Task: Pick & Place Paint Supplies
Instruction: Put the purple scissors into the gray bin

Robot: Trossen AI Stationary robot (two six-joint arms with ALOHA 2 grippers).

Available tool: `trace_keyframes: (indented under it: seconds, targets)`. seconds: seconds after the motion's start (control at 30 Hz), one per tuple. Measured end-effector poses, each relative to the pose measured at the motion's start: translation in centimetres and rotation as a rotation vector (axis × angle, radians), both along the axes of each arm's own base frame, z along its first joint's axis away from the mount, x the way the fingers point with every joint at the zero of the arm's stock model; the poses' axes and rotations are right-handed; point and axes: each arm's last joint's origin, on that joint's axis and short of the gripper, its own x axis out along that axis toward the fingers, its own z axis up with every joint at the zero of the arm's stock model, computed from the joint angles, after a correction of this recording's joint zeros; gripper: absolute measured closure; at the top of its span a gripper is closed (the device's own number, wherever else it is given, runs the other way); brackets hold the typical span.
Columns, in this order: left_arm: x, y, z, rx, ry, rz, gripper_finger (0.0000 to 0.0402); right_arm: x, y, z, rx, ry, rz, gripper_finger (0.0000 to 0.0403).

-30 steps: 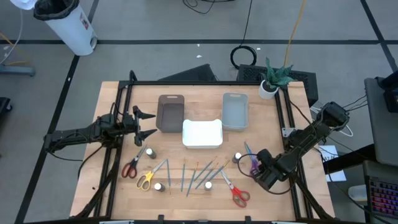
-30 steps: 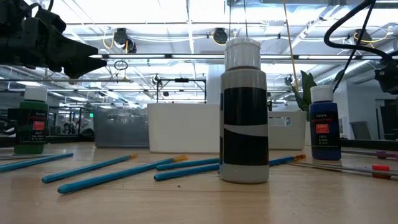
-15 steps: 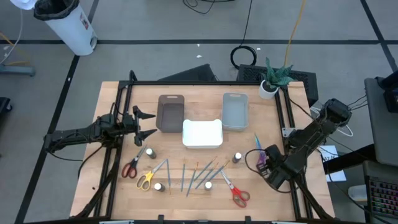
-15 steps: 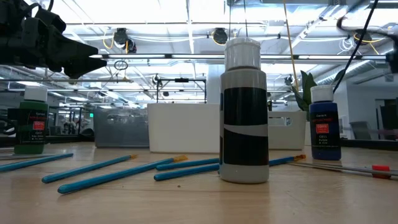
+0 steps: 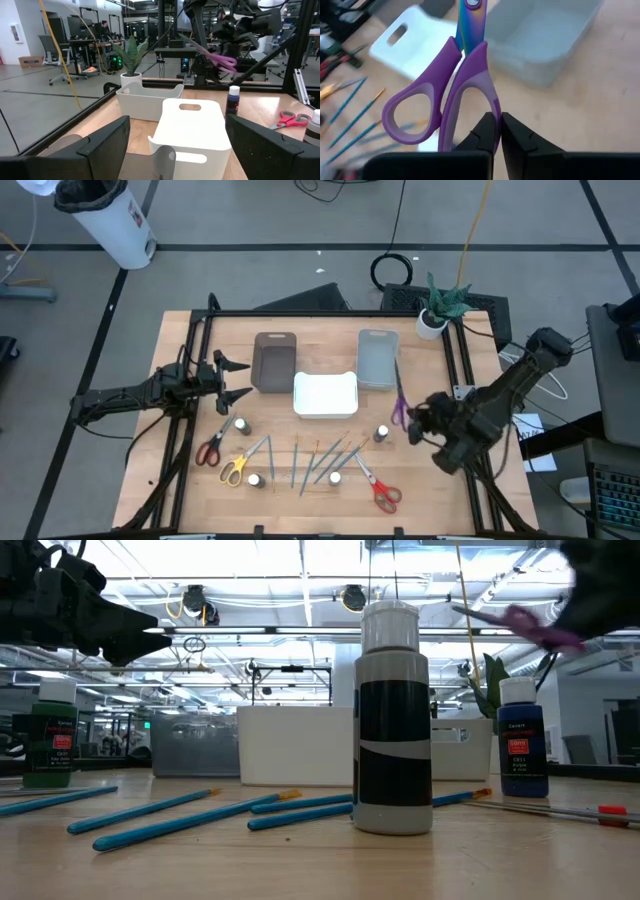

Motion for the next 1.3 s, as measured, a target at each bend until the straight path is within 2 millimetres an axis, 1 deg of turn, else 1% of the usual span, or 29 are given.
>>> trace_keyframes:
  seconds: [0.17, 0.27, 0.33, 0.4, 0.5, 0.57, 0.63, 0.73, 0.83, 0.97, 1.13, 1.3]
  targets:
    - [0.0, 0.0, 0.0, 0.000, 0.000, 0.000, 0.0069, 3.8, -3.0, 0.5, -0.112, 0.044, 0.017, 0.0397]
    - [0.0, 0.0, 0.0, 0.000, 0.000, 0.000, 0.0068, 5.9, -5.5, 1.1, -0.146, 0.066, 0.060, 0.0396]
    - [0.0, 0.0, 0.0, 0.000, 0.000, 0.000, 0.0068, 6.9, -7.5, 1.4, -0.161, 0.087, 0.070, 0.0396]
    - [0.0, 0.0, 0.0, 0.000, 0.000, 0.000, 0.0069, 7.3, -9.7, 1.4, -0.158, 0.126, 0.054, 0.0396]
    - [0.0, 0.0, 0.0, 0.000, 0.000, 0.000, 0.0069, 7.1, -12.9, 1.2, -0.132, 0.188, -0.013, 0.0395]
    - [0.0, 0.0, 0.0, 0.000, 0.000, 0.001, 0.0068, 6.7, -14.6, 0.5, -0.117, 0.219, -0.056, 0.0395]
    - [0.0, 0.0, 0.0, 0.000, 0.000, 0.001, 0.0069, 6.4, -15.6, -0.3, -0.098, 0.229, -0.075, 0.0395]
    - [0.0, 0.0, 0.0, 0.000, 0.000, 0.000, 0.0069, 6.2, -16.2, -1.9, -0.065, 0.201, -0.066, 0.0395]
    - [0.0, 0.0, 0.0, 0.000, 0.000, 0.000, 0.0068, 5.9, -16.3, -3.6, -0.053, 0.177, -0.041, 0.0395]
    - [0.0, 0.0, 0.0, 0.000, 0.000, 0.000, 0.0068, 5.4, -16.2, -5.1, -0.036, 0.166, -0.025, 0.0395]
    - [0.0, 0.0, 0.0, 0.000, 0.000, 0.000, 0.0068, 4.9, -15.9, -6.5, -0.009, 0.163, 0.002, 0.0395]
    - [0.0, 0.0, 0.0, 0.000, 0.000, 0.000, 0.0068, 4.7, -15.9, -6.9, -0.008, 0.171, 0.002, 0.0389]
